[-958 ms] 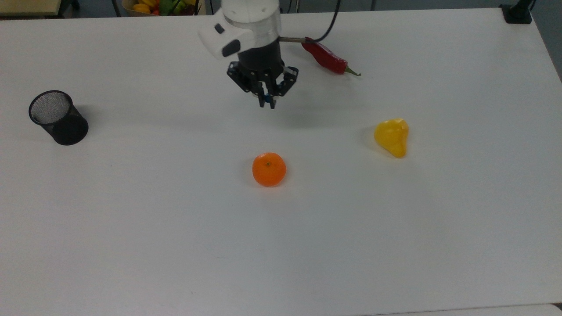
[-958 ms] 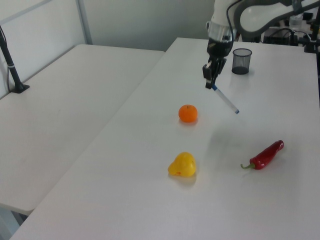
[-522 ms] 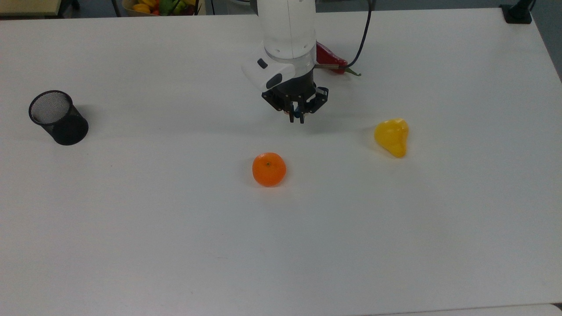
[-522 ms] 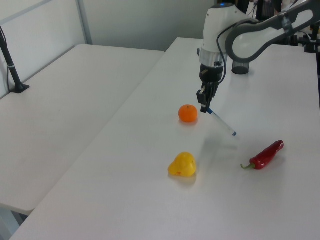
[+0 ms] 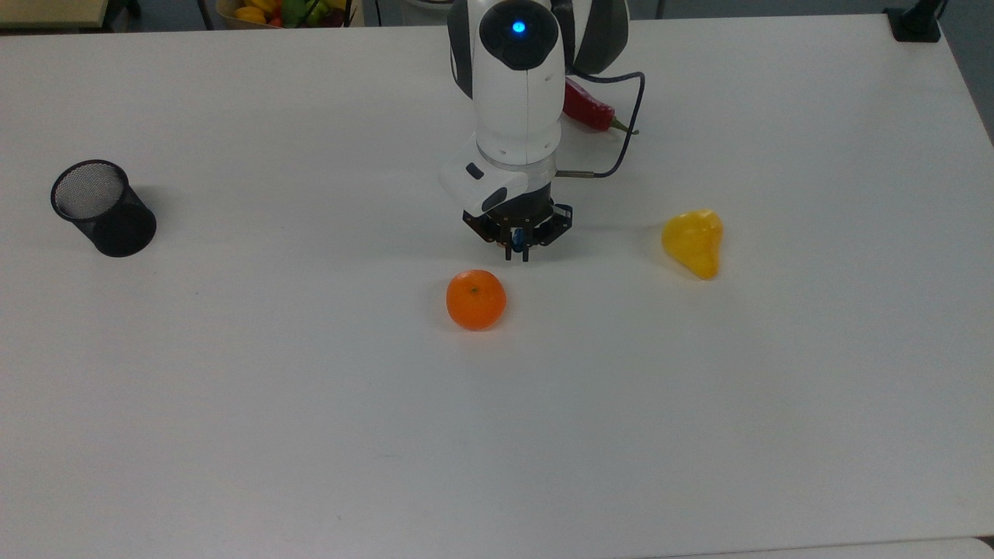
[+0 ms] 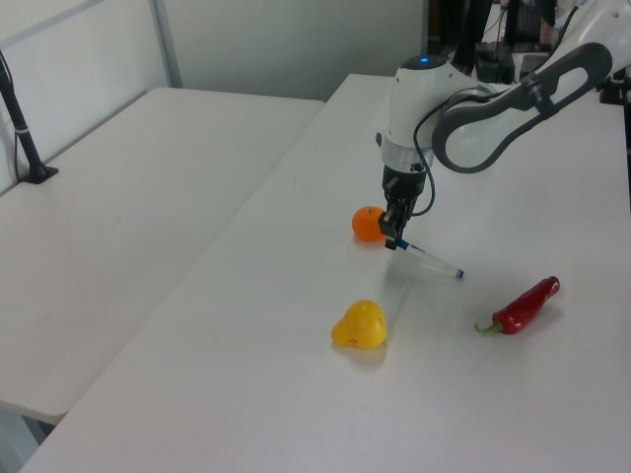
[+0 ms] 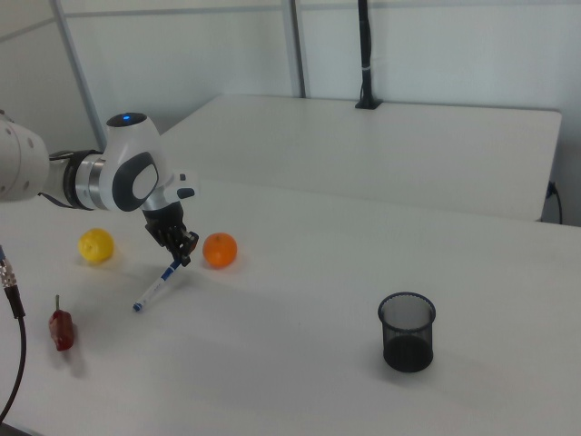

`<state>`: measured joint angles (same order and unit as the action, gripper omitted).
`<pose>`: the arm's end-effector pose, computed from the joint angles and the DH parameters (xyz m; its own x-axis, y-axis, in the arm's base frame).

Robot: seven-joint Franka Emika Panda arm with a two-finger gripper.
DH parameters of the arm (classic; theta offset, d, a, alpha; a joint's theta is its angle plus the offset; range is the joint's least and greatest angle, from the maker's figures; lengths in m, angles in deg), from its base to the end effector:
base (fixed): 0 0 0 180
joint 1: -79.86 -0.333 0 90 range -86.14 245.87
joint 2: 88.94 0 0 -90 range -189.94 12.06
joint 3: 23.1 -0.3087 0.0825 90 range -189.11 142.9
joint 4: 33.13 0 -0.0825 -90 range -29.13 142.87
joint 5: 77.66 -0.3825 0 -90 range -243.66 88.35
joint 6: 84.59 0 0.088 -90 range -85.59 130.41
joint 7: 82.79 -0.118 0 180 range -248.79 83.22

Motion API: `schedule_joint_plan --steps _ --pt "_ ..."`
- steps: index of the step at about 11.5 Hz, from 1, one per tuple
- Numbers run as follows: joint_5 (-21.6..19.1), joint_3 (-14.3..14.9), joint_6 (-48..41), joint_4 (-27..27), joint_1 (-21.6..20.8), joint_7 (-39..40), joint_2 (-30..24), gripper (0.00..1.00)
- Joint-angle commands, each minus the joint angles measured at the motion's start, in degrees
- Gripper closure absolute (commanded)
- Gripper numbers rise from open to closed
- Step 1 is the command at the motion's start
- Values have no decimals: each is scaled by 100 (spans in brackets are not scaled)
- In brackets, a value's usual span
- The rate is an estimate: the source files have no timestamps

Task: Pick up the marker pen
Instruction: 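Lower the marker onto the table beside the orange and open the gripper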

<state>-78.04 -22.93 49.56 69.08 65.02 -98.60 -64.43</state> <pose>0.6399 0.1678 0.3115 0.9920 -0.0261 0.1233 -0.0214 -0.9990 -0.0392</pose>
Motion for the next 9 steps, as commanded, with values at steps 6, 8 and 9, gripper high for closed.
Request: schedule_joint_plan --steps 6,8,9 --pt "144 18 279 27 -54 96 1 8" --pt "144 18 226 27 -45 131 -43 0" --pt "144 18 217 18 -36 87 -95 0"
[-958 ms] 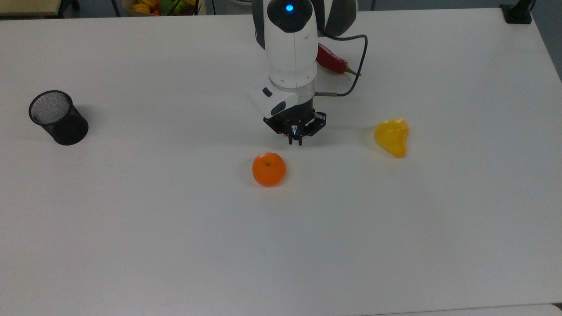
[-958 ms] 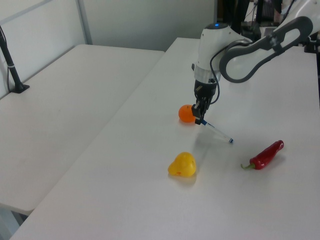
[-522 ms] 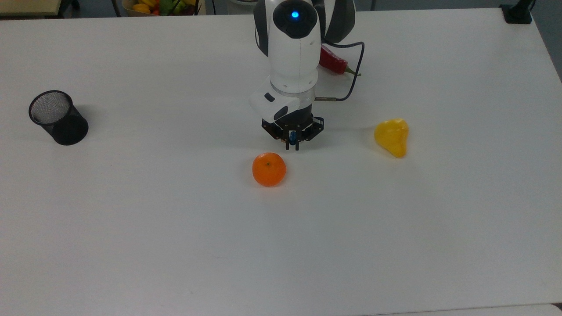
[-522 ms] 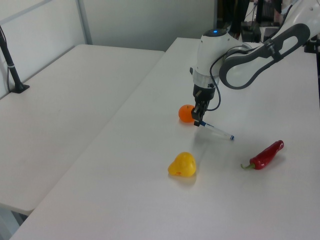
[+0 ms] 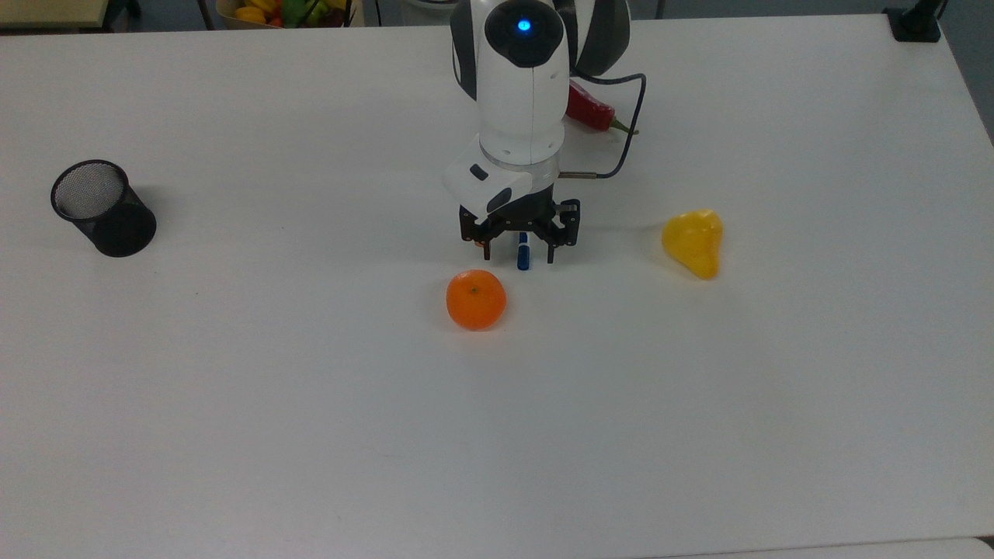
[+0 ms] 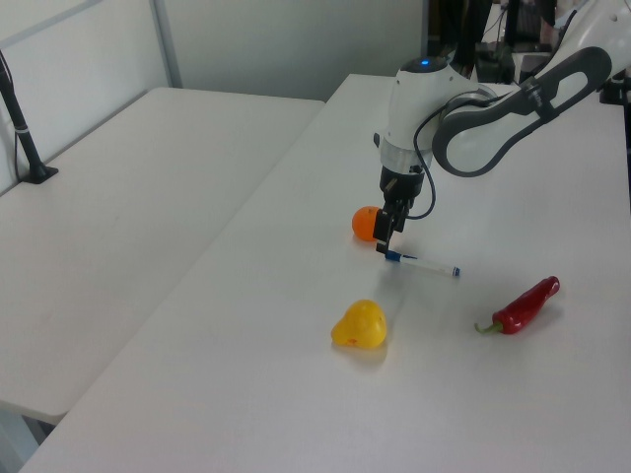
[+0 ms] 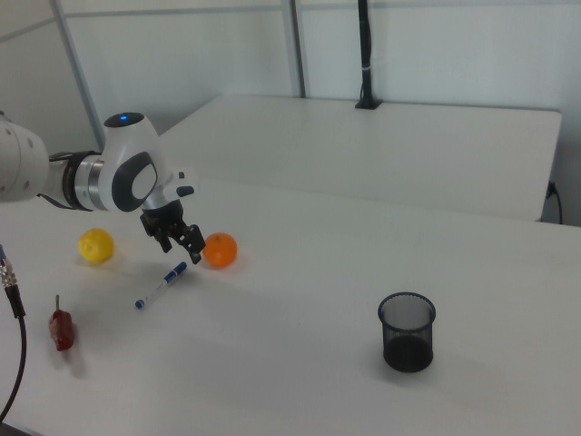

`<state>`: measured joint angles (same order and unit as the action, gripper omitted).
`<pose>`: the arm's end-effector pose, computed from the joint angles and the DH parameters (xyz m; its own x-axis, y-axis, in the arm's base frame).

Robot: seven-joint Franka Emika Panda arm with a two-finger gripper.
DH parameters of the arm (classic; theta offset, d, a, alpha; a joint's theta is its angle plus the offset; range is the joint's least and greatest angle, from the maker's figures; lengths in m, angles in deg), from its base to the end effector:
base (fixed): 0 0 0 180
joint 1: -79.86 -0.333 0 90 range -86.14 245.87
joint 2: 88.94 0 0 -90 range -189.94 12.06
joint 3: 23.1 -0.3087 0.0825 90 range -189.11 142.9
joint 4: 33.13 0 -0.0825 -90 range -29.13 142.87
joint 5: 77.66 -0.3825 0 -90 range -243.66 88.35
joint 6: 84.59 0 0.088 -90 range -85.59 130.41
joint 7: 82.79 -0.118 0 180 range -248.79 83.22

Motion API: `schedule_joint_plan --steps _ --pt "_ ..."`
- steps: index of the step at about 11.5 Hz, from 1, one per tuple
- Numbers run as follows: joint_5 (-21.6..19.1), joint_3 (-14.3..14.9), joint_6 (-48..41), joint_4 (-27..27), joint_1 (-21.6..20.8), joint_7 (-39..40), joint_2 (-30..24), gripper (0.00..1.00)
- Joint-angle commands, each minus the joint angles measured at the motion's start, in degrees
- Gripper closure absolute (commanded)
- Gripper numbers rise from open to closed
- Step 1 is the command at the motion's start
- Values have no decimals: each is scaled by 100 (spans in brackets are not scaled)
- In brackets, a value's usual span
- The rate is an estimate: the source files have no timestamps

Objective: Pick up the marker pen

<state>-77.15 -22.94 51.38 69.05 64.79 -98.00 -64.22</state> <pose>0.6426 0.1711 0.3126 0.9880 -0.0016 0.1543 0.0036 -0.9994 -0.0334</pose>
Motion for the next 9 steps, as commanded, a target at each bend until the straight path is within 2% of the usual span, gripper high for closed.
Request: schedule_joint_plan --steps 1,4,7,9 --pt "55 18 -61 22 -4 44 -213 0" --pt "55 18 -736 4 153 80 -748 0" --pt "-16 10 -1861 -5 347 9 -1495 0" --pt "-155 -8 -2703 -66 627 0 -2118 0"
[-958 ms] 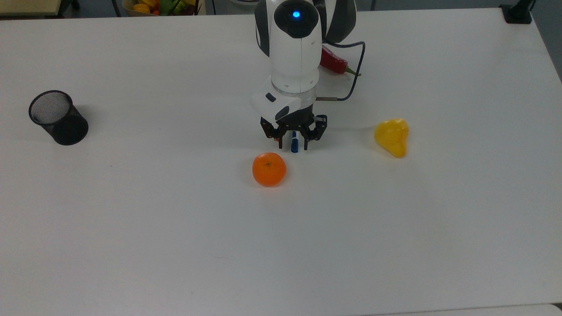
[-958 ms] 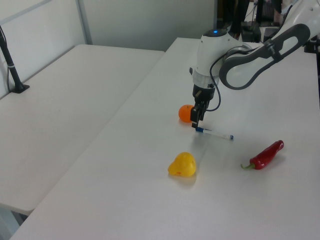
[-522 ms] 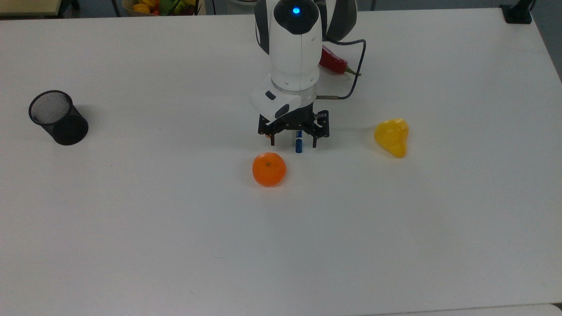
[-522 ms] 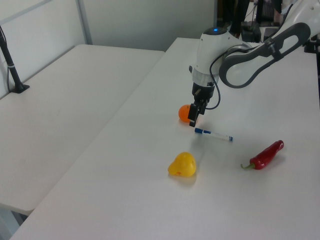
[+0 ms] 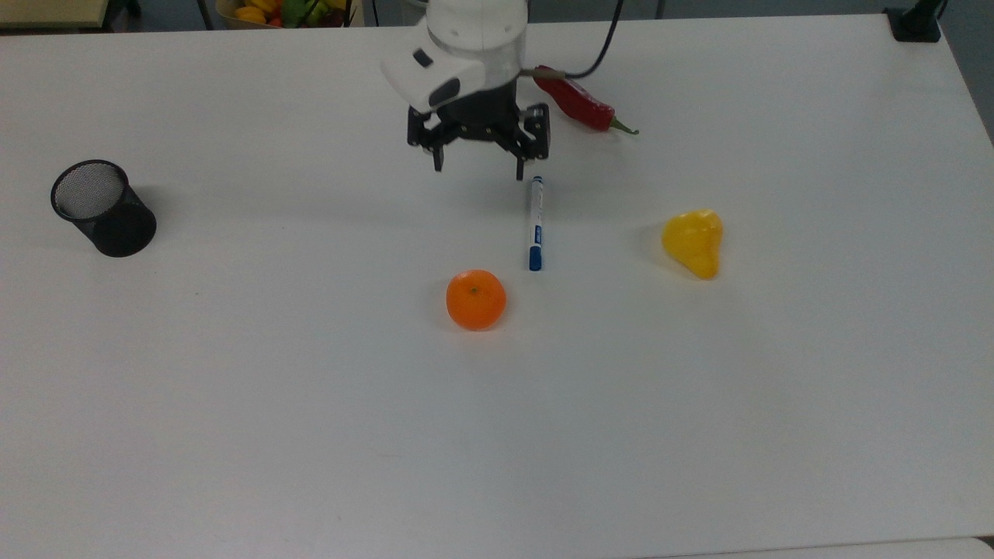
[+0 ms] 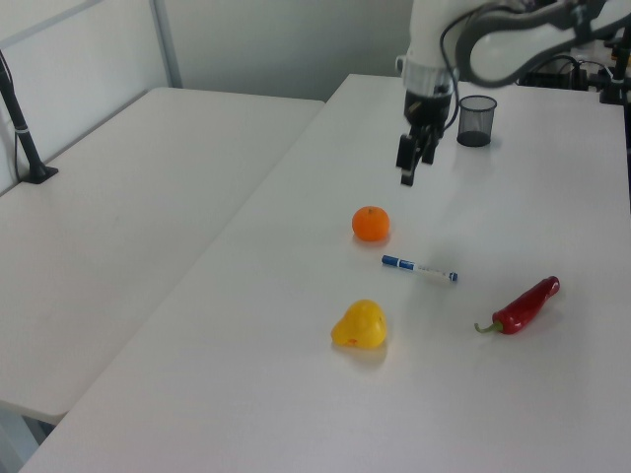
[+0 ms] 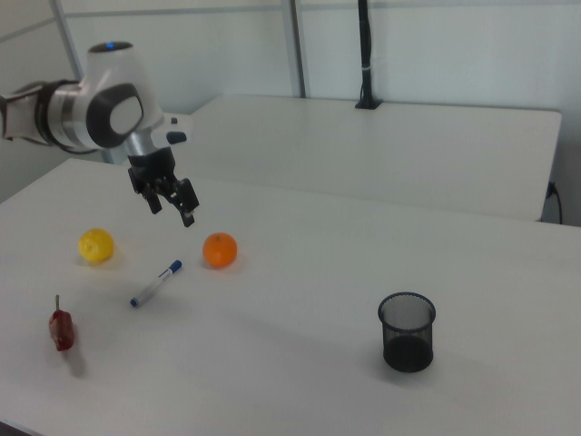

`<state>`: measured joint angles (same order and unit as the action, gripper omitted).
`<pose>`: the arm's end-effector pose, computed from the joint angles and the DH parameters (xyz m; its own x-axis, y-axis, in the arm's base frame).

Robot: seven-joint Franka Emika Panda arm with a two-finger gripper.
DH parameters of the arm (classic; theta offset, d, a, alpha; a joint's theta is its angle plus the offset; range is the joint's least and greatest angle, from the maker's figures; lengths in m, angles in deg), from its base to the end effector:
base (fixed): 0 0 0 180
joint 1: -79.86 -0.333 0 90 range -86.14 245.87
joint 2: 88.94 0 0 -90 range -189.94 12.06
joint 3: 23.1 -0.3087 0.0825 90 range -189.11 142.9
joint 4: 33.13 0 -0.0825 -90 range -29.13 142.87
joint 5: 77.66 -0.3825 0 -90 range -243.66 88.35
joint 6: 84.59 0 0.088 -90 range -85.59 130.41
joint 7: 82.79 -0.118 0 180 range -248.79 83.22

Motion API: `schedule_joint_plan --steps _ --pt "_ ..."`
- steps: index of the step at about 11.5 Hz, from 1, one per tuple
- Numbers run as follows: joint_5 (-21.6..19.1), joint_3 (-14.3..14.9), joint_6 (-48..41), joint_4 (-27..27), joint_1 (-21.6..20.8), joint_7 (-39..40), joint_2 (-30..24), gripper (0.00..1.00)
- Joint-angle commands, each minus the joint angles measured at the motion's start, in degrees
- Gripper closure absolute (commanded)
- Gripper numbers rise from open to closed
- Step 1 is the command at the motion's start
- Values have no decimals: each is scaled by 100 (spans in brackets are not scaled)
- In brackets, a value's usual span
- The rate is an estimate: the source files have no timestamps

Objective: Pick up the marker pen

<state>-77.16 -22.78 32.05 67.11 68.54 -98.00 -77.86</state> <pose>0.6138 0.1189 0.4485 0.9933 -0.0701 0.0919 -0.0690 -0.9975 -0.0154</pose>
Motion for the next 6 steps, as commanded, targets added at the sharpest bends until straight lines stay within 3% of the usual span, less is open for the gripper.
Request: schedule_joint_plan --steps 1,3,6 --pt "-355 -24 -1174 6 393 27 -965 0" --pt "-585 -24 -2079 -258 727 54 -1352 0" --pt "-656 -41 -2416 -355 895 53 -1651 0"
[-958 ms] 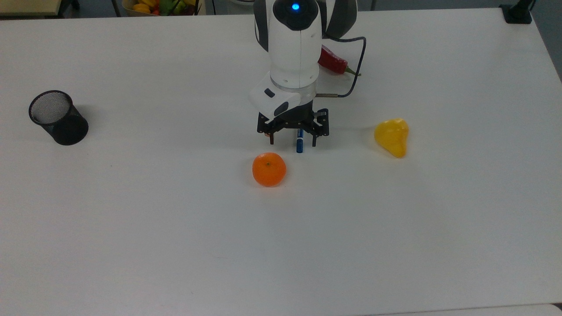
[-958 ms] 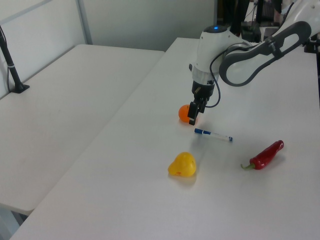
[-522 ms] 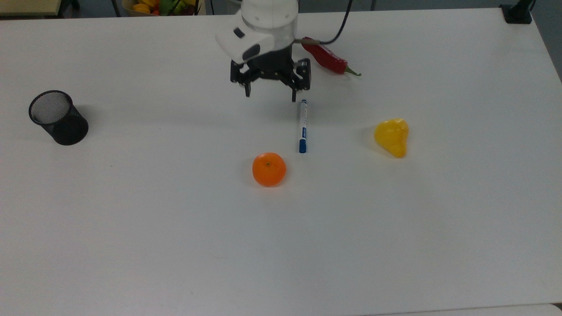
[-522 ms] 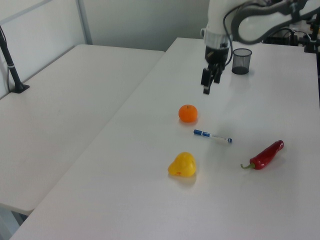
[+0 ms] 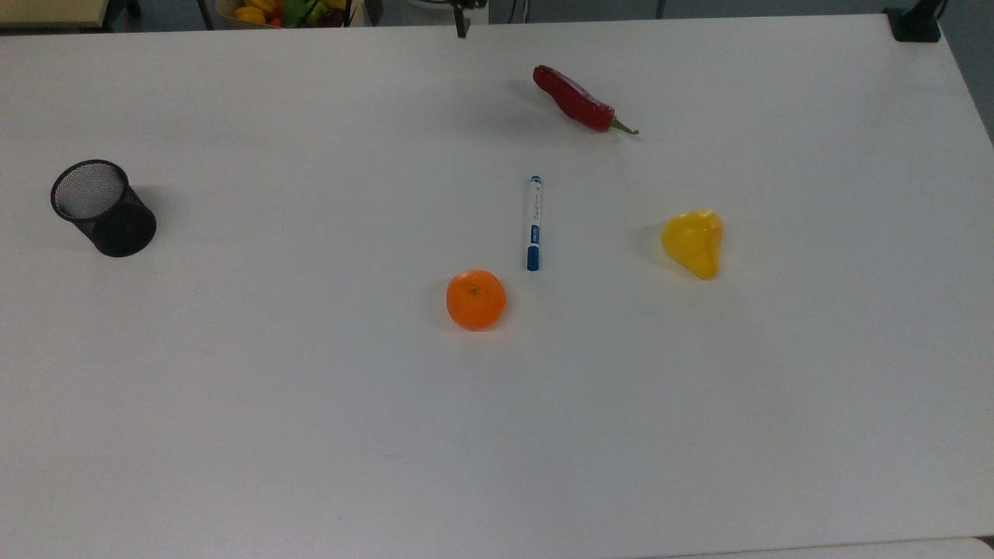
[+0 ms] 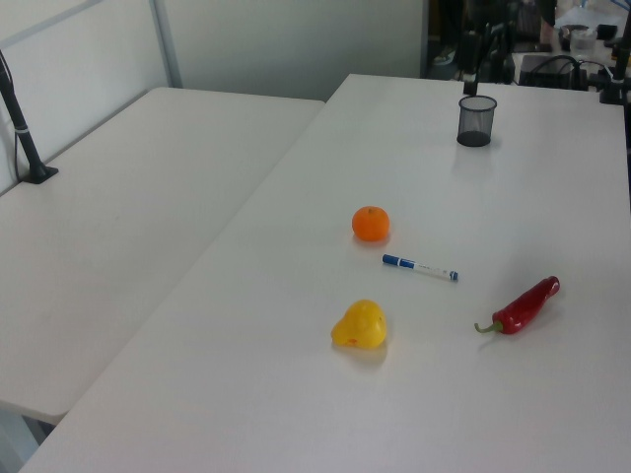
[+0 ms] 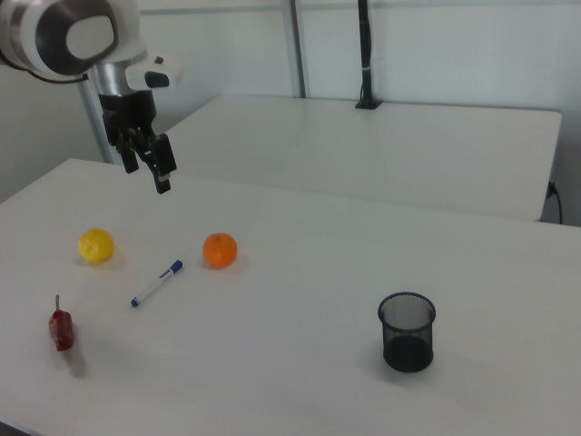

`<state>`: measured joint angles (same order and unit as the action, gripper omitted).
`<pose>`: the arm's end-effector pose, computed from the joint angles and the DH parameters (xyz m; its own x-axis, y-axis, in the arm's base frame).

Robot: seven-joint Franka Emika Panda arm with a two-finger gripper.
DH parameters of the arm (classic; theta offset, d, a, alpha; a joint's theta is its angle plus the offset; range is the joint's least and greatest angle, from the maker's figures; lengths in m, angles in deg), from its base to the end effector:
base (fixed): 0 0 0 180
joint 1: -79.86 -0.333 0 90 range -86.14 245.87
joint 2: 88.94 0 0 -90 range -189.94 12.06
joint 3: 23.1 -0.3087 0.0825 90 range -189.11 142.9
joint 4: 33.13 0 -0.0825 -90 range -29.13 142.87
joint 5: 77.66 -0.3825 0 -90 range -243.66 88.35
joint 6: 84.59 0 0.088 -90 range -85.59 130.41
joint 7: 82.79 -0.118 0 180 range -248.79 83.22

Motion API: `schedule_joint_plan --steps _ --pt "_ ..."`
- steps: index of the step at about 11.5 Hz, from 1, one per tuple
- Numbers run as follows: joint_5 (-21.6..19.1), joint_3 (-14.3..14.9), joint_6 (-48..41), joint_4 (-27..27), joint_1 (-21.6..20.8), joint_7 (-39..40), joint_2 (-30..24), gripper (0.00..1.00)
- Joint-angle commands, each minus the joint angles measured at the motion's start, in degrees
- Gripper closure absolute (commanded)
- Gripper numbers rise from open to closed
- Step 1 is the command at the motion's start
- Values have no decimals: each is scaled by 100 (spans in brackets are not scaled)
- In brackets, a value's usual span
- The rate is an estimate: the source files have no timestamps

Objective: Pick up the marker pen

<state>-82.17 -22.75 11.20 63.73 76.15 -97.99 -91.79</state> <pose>0.5446 0.0404 0.5861 0.9772 -0.2121 0.0090 -0.2106 -0.9739 -0.0841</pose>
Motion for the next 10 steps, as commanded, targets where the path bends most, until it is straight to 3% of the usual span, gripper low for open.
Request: schedule_joint_plan --steps 1,6,10 --pt "-155 -44 -402 -18 169 79 -329 0" --pt "-120 44 -18 -27 178 1404 -260 0" --pt "143 88 449 -80 187 1941 -84 0"
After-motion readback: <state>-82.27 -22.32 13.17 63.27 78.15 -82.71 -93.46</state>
